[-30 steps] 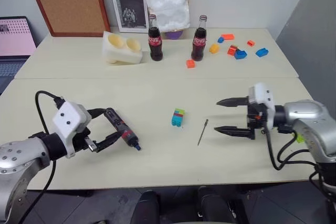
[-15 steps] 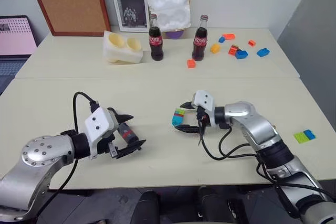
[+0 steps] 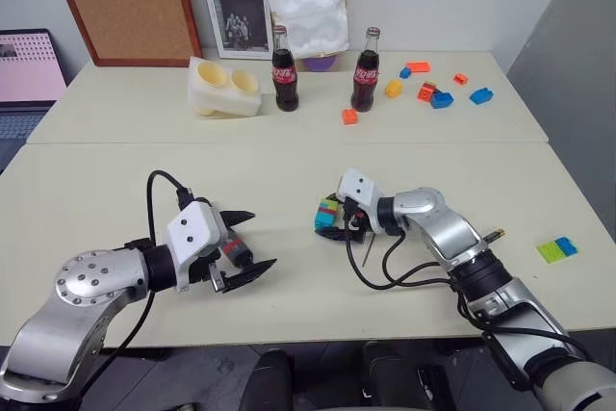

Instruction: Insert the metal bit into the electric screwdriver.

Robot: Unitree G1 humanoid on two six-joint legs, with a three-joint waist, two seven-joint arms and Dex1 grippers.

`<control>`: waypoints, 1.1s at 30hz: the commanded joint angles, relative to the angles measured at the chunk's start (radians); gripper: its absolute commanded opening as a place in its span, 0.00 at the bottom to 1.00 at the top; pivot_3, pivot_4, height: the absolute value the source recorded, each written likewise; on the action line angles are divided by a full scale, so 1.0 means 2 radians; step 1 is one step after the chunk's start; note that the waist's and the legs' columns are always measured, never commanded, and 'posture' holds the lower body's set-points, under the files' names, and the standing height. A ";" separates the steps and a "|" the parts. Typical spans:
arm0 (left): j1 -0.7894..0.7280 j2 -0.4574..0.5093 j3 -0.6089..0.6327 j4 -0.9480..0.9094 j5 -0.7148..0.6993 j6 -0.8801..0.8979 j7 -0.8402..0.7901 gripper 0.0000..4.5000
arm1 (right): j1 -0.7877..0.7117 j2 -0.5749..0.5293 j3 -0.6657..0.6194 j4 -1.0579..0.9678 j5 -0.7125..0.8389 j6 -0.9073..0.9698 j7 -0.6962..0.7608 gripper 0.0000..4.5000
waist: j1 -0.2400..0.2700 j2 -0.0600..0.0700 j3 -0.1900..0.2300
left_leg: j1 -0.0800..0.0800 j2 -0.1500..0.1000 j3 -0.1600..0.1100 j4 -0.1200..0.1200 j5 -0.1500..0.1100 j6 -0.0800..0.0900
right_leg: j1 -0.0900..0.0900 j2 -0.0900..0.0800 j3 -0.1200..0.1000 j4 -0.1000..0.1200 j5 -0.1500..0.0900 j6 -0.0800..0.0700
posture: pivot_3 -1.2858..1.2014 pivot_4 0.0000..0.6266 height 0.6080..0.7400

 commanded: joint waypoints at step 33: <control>-0.324 -0.226 -0.255 0.168 0.050 -0.015 -0.011 1.00 | 0.052 -0.094 -0.346 0.077 0.050 0.045 -0.286 0.77 | -0.011 0.001 0.000 | 0.000 -0.001 0.001 0.001 0.000 0.000 | 0.001 0.000 0.003 0.000 0.001 0.002 | 0.52 0.24 1.00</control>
